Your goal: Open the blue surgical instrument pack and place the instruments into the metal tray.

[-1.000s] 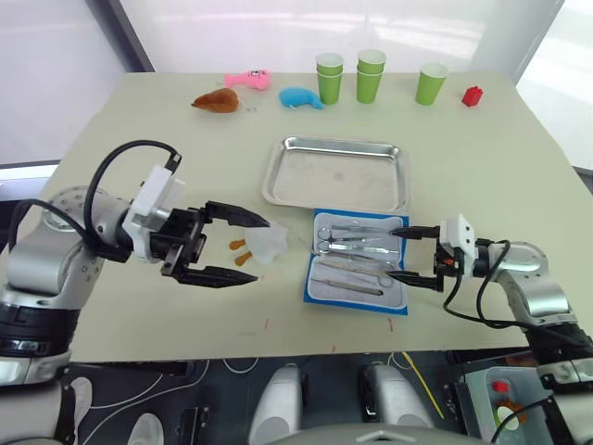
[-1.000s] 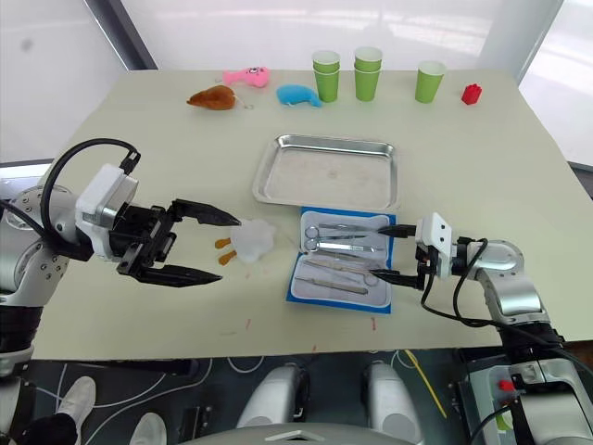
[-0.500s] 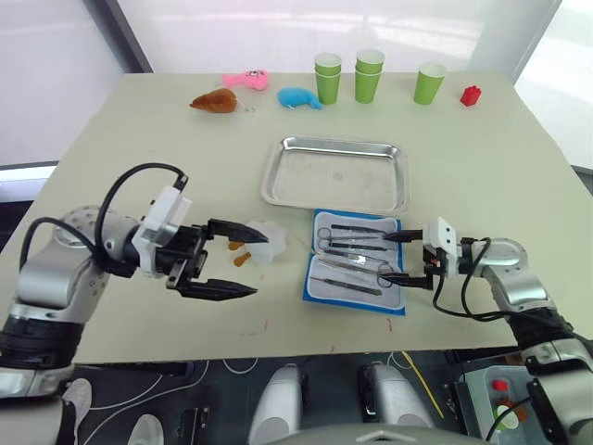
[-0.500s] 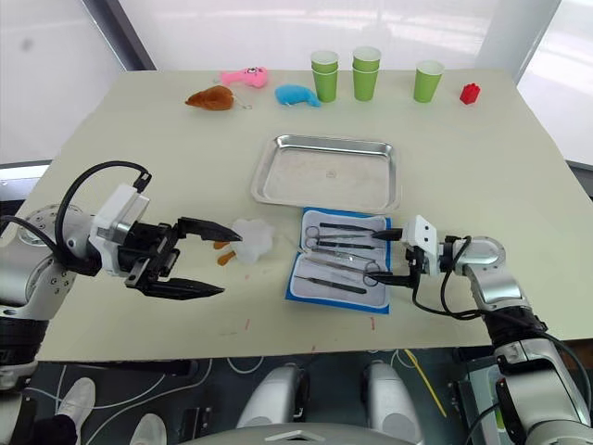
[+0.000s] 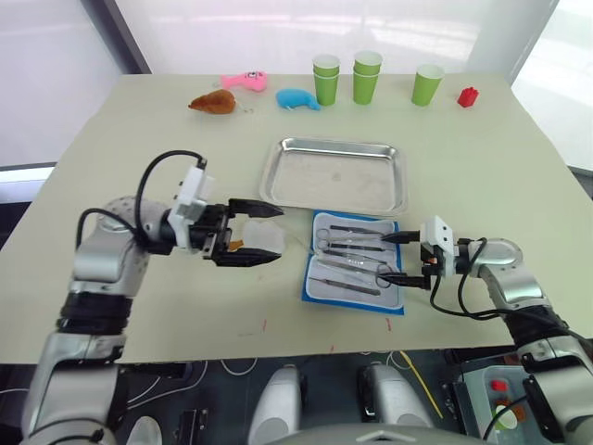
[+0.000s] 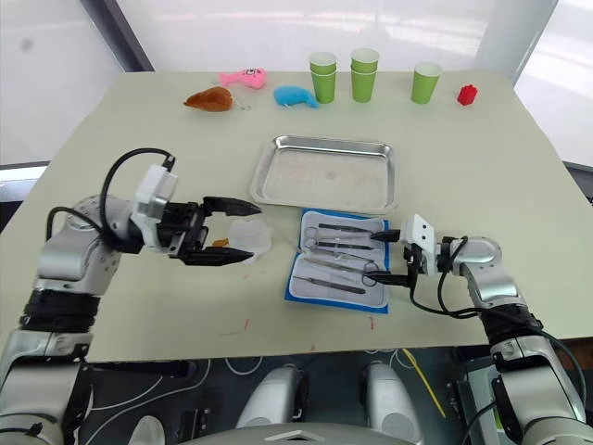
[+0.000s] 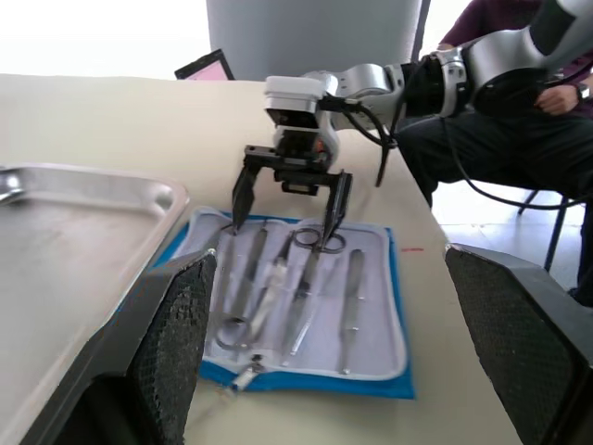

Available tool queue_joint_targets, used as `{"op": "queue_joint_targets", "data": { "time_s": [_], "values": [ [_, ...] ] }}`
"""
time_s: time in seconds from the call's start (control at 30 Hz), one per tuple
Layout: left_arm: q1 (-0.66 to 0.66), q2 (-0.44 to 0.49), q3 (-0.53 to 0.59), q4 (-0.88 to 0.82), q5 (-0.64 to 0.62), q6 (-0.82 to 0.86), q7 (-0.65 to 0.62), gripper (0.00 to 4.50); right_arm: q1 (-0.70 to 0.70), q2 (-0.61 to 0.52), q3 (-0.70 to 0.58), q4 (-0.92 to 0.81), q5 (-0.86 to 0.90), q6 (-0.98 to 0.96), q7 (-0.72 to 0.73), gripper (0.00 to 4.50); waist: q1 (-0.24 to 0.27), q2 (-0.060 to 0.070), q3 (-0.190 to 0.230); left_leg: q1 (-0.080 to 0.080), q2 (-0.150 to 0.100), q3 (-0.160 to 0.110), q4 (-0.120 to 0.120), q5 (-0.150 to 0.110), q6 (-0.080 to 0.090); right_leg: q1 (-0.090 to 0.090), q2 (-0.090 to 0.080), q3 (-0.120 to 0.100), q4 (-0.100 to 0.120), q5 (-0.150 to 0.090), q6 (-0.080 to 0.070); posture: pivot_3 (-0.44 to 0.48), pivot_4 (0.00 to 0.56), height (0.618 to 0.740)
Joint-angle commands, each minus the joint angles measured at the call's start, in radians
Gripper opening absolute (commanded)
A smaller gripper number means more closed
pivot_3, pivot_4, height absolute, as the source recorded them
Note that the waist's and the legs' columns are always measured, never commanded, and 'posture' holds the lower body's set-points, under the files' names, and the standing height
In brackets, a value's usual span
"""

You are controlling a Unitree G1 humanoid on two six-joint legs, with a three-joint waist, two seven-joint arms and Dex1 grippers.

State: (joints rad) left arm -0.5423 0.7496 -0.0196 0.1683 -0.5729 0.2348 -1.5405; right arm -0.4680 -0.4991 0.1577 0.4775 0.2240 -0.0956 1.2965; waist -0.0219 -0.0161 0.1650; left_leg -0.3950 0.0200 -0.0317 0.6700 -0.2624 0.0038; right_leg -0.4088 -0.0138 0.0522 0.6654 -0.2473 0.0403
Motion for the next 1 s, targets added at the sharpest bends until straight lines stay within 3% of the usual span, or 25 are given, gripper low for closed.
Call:
{"op": "queue_joint_targets", "data": {
  "time_s": [0.03,0.37,0.47,0.5,0.6,0.8,1.0],
  "values": [
    [-0.061,-0.034,-0.025,0.077,0.053,-0.057,-0.027,4.20,0.032,0.008,0.043,0.103,-0.064,-0.014,0.000,4.44,-0.003,-0.001,-0.001,0.000,0.000,0.000,0.000,0.000,0.000,0.000,0.000,0.000,0.000,0.000,0.000,0.000,0.150,0.740],
    [-0.319,-0.196,-0.118,0.521,0.258,-0.240,-0.036,4.20,0.001,0.013,0.067,0.203,-0.096,-0.053,-0.005,4.44,-0.014,-0.005,-0.004,0.014,-0.001,-0.001,-0.001,0.000,0.000,0.015,0.000,-0.001,-0.002,0.000,0.000,0.000,0.150,0.740],
    [-0.400,-0.247,-0.145,0.689,0.335,-0.335,-0.045,3.34,-0.004,0.018,0.072,0.209,-0.094,-0.054,-0.008,4.50,-0.016,-0.007,-0.006,0.014,-0.001,-0.002,-0.001,0.000,0.000,0.015,0.000,-0.001,-0.002,0.000,0.000,0.000,0.150,0.740],
    [-0.421,-0.262,-0.153,0.734,0.358,-0.368,-0.052,2.76,-0.004,0.019,0.073,0.210,-0.095,-0.054,-0.009,4.50,-0.019,-0.007,-0.006,0.014,-0.001,-0.001,-0.001,0.000,0.000,0.015,0.000,-0.001,-0.002,0.000,0.000,0.000,0.150,0.740],
    [-0.469,-0.300,-0.173,0.839,0.417,-0.454,-0.038,1.80,-0.001,0.023,0.073,0.207,-0.095,-0.054,-0.010,4.50,-0.021,-0.007,-0.006,0.014,-0.001,-0.001,-0.001,0.000,0.000,0.015,0.000,0.000,-0.002,0.000,0.000,0.000,0.150,0.740],
    [-0.546,-0.364,-0.204,1.024,0.547,-0.560,0.022,1.80,0.008,0.027,0.069,0.194,-0.091,-0.051,-0.017,4.50,-0.021,-0.008,-0.006,0.014,-0.001,-0.001,-0.001,0.000,0.000,0.015,0.000,0.000,-0.002,0.000,0.000,0.000,0.150,0.740],
    [-0.589,-0.416,-0.197,1.101,0.636,-0.568,0.137,1.80,0.017,0.034,0.070,0.188,-0.092,-0.050,-0.024,4.50,-0.021,-0.009,-0.007,0.014,-0.001,-0.002,-0.001,0.000,0.000,0.015,0.000,-0.001,-0.002,0.000,0.000,0.000,0.150,0.740]
  ]
}}
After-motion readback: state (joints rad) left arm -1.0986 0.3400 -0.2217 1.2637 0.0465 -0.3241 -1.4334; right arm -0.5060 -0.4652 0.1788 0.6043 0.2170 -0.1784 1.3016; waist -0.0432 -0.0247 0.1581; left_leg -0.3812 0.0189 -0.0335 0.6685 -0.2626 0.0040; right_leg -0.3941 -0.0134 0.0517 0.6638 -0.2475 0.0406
